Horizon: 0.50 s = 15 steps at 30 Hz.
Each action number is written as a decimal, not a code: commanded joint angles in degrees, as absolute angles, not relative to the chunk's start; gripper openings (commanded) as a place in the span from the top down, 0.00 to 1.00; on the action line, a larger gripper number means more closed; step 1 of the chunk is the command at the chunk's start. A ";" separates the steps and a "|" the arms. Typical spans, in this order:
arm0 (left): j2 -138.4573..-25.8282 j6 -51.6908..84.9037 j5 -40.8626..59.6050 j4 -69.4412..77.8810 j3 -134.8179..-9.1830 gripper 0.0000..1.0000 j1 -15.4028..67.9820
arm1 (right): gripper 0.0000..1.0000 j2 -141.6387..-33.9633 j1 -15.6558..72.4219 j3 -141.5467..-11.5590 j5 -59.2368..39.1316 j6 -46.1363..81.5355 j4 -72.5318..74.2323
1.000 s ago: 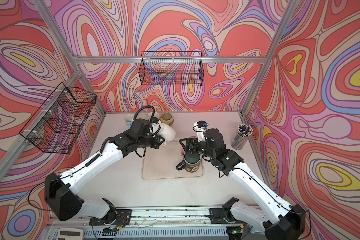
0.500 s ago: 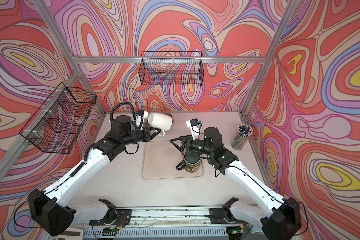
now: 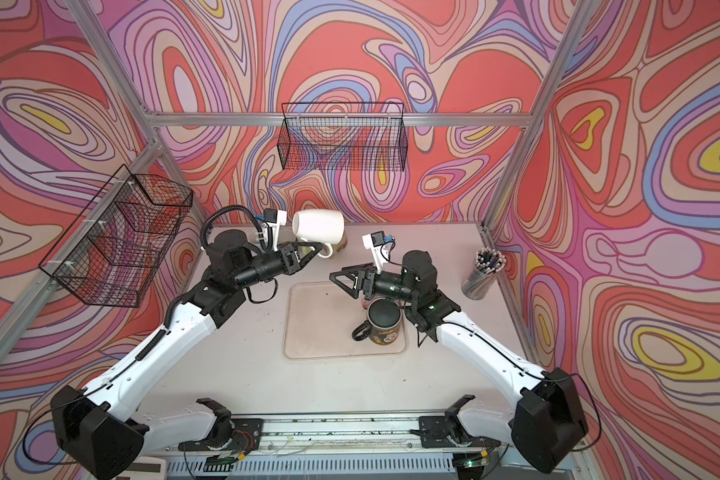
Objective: Turn the mug right side up
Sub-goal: 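Lift the white mug off the tray with left gripper and tilt it, then hold the white mug with left gripper while right gripper reaches for its handle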
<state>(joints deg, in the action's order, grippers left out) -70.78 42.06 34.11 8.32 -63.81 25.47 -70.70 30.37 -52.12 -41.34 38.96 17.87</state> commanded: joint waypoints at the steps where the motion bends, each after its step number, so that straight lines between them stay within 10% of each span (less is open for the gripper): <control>1: -71.66 48.31 37.76 24.62 -62.86 1.00 24.55 | 0.19 -69.43 29.56 -50.26 -42.71 40.21 25.36; 15: -73.62 59.25 40.24 39.72 -61.73 1.00 23.10 | 0.30 -79.59 25.39 -54.62 -46.90 49.42 41.09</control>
